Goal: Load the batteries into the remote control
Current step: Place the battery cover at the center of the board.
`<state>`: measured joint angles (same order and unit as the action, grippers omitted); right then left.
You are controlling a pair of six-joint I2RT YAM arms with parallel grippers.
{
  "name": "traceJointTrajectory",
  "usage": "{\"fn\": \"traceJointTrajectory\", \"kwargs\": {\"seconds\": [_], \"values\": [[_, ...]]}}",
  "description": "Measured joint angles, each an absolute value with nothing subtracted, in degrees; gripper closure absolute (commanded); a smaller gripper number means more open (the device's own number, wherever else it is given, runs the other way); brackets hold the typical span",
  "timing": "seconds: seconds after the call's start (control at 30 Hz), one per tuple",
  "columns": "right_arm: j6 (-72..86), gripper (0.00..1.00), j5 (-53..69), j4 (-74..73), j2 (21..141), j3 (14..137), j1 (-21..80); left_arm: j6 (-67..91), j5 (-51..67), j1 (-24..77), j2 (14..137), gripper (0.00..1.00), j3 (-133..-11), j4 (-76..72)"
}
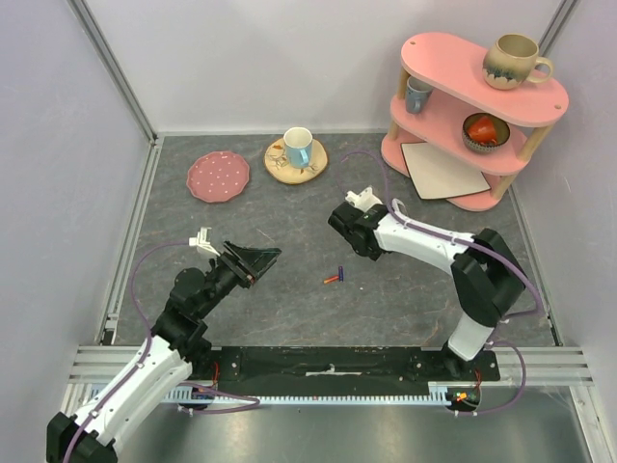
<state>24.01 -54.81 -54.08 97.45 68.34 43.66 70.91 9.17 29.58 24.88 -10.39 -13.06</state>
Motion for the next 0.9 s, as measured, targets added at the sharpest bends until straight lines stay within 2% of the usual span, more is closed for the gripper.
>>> {"fn": "traceJointTrajectory", "kwargs": {"seconds": [0.2, 0.47, 0.83, 0.9], "values": [[24.8, 1.0, -56.6, -55.9, 104.0, 70.2, 42.5, 70.9, 10.9, 29.6, 23.8, 0.31, -8.5, -12.3], [23.5, 1.0, -51.0, -51.8, 111.8, 70.2, 40.9, 70.9, 13.9, 29.6, 23.8, 0.32, -6.1, -12.0], [20.0, 1.0, -44.9, -46.5, 112.2, 70.3, 40.1, 70.9, 15.2, 29.6, 23.1, 0.33, -4.8, -12.0], [19.7, 0.97, -44.3, -46.0, 112.2, 70.3, 40.0, 70.9, 15.3, 29.6, 23.2, 0.33, -4.8, -12.0]]}}
